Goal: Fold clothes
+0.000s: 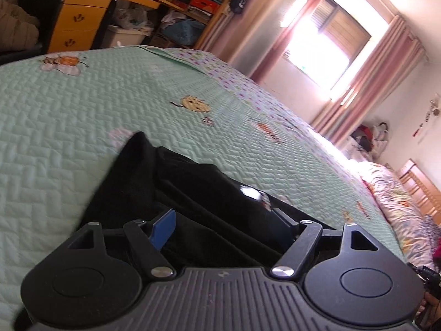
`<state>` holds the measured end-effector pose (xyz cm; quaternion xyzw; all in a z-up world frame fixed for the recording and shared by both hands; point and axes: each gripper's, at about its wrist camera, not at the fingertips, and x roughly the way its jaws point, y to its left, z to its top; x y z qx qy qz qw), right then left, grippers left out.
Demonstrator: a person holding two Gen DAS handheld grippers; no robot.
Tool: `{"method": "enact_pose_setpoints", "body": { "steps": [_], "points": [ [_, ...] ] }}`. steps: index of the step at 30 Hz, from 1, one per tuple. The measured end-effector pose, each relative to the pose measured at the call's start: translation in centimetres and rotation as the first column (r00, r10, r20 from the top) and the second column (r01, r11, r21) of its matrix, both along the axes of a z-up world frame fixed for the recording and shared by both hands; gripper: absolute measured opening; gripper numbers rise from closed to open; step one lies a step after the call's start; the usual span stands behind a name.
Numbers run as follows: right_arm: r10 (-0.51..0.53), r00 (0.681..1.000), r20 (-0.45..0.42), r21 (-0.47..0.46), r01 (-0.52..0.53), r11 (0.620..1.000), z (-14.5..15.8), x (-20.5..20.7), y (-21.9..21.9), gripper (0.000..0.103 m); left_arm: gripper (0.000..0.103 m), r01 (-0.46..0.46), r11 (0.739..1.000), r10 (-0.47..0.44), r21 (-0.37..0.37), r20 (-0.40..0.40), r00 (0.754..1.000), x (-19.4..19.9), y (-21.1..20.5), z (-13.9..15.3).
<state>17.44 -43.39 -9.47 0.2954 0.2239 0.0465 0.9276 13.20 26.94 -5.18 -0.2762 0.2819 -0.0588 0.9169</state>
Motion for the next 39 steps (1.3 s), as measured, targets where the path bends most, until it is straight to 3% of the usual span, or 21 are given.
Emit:
{"method": "enact_pose_setpoints", "body": {
  "steps": [3,7,8,10,11,14,15,17,20,21,22,23,24,25,27,29,31,34,36,39],
  "points": [
    [0.179,0.984,0.003,0.164,-0.177,0.970,-1.8,1.6,5.8,0.037,0.079,0.036,0.999,-0.036,0.015,-0.001,0.999,0.5,-3.2,-1.2],
    [0.322,0.942,-0.097,0.218,-0.295,0.930,-5.7,4.9,11.3,0.037,0.079,0.061,0.991,-0.058,0.120,-0.029,0.998,0.2,-6.8,-3.2],
    [0.305,0.944,-0.130,0.206,-0.275,0.939,-6.4,5.9,11.3,0.031,0.079,0.050,0.988,-0.044,0.144,-0.040,0.998,0.1,-7.1,-3.8],
    [0.157,0.977,-0.146,0.200,-0.126,0.972,-6.1,6.9,9.1,0.020,0.078,0.021,0.987,-0.016,0.161,-0.030,0.999,-0.4,-7.1,-4.9],
    [0.085,0.985,-0.152,0.196,-0.054,0.979,-5.9,7.3,8.1,0.021,0.078,0.014,0.986,-0.012,0.167,-0.011,1.000,-0.7,-7.2,-5.1],
    [0.063,0.994,-0.085,0.179,-0.047,0.983,-2.1,6.6,8.8,0.025,0.079,-0.029,0.980,0.021,0.195,0.041,0.999,-1.9,-7.4,-5.0],
    [0.146,0.987,-0.061,0.188,-0.132,0.973,-1.4,6.6,10.6,0.028,0.081,-0.028,0.980,0.019,0.196,0.051,0.999,-2.1,-7.3,-4.9],
    [0.309,0.950,-0.055,0.196,-0.293,0.936,-0.7,7.1,14.9,0.057,0.083,-0.026,0.983,0.018,0.179,0.044,0.999,-2.4,-7.1,-4.7],
    [0.468,0.877,-0.111,0.221,-0.438,0.871,-2.2,9.2,21.2,0.059,0.083,-0.033,0.989,0.027,0.145,0.044,0.999,-3.7,-6.6,-4.3],
    [0.469,0.869,-0.160,0.193,-0.438,0.878,-3.0,10.6,22.4,0.059,0.083,-0.033,0.990,0.027,0.140,0.046,0.999,-4.5,-6.3,-4.0],
    [0.426,0.879,-0.215,0.134,-0.405,0.904,-3.7,11.7,22.7,0.055,0.083,-0.034,0.990,0.027,0.138,0.049,0.998,-5.3,-5.8,-3.6],
    [0.336,0.911,-0.239,0.095,-0.323,0.942,-3.5,11.4,22.0,0.023,0.083,-0.042,0.988,0.035,0.145,0.052,0.998,-6.4,-5.0,-3.1],
    [0.243,0.934,-0.260,0.054,-0.237,0.970,-3.4,11.2,21.3,0.007,0.083,-0.051,0.987,0.043,0.155,0.055,0.998,-7.4,-4.2,-2.6],
    [0.154,0.950,-0.273,0.016,-0.155,0.988,-3.1,10.8,20.5,0.012,0.083,-0.061,0.985,0.052,0.164,0.058,0.997,-8.5,-3.4,-2.1],
    [0.187,0.970,-0.158,0.122,-0.169,0.978,-1.4,6.8,18.8,0.018,0.083,-0.098,0.977,0.088,0.189,0.063,0.994,-10.6,-1.1,-1.4],
    [0.263,0.961,-0.083,0.189,-0.244,0.951,0.0,2.1,17.7,0.044,0.083,-0.150,0.971,0.143,0.188,0.053,0.988,-12.3,1.5,-1.3],
    [0.313,0.948,-0.048,0.227,-0.295,0.928,0.2,-3.5,17.4,0.052,0.083,-0.220,0.964,0.217,0.149,0.041,0.975,-14.0,3.6,-1.4],
    [0.395,0.918,-0.041,0.278,-0.369,0.887,-0.6,-10.8,18.6,0.053,0.083,-0.307,0.950,0.307,0.057,0.000,0.952,-15.9,5.7,-2.0],
    [0.459,0.887,-0.048,0.310,-0.423,0.851,-1.8,-14.6,21.0,0.053,0.083,-0.335,0.939,0.339,0.081,-0.045,0.940,-16.5,5.5,-2.2],
    [0.597,0.802,-0.015,0.346,-0.556,0.756,-2.9,-16.9,26.8,0.053,0.083,-0.335,0.936,0.345,0.105,-0.097,0.934,-17.6,4.7,-2.3]
  ]
}}
